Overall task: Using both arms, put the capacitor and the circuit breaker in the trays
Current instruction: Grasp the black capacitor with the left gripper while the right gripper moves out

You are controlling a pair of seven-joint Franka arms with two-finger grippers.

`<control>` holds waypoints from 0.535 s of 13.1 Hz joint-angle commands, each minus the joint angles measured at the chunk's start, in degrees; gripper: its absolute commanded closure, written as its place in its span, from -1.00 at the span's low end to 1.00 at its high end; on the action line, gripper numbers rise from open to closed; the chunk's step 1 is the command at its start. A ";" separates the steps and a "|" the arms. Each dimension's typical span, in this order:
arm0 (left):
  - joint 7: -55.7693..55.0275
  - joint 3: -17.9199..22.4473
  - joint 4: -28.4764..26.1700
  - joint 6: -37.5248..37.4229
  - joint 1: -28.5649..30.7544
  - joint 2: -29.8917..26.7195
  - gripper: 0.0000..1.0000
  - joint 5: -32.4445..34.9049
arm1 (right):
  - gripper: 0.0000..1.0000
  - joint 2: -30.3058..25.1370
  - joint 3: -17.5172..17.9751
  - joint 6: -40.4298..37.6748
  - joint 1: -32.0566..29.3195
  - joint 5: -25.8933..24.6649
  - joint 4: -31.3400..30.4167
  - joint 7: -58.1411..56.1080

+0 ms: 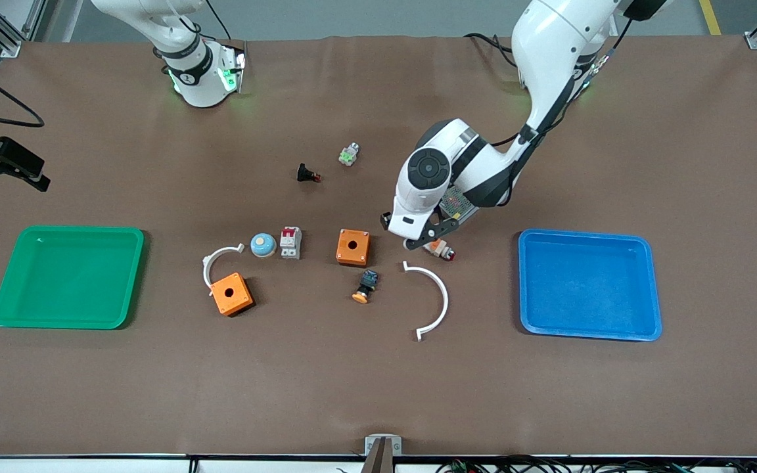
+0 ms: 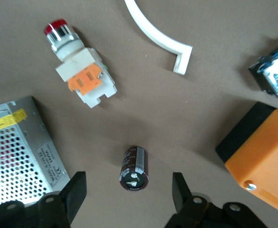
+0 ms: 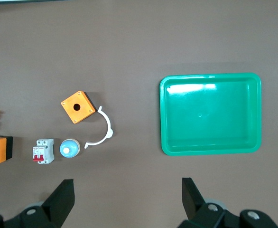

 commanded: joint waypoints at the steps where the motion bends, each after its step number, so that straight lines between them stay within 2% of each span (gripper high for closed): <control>1: -1.34 0.50 0.51 1.12 -1.17 1.55 -0.54 1.12 | -0.99 0.63 0.34 -1.11 0.77 0.24 0.99 0.31; 7: -3.27 0.50 0.60 2.70 -2.31 3.92 -0.39 1.12 | -0.99 1.24 0.43 -3.49 0.86 2.26 1.08 0.14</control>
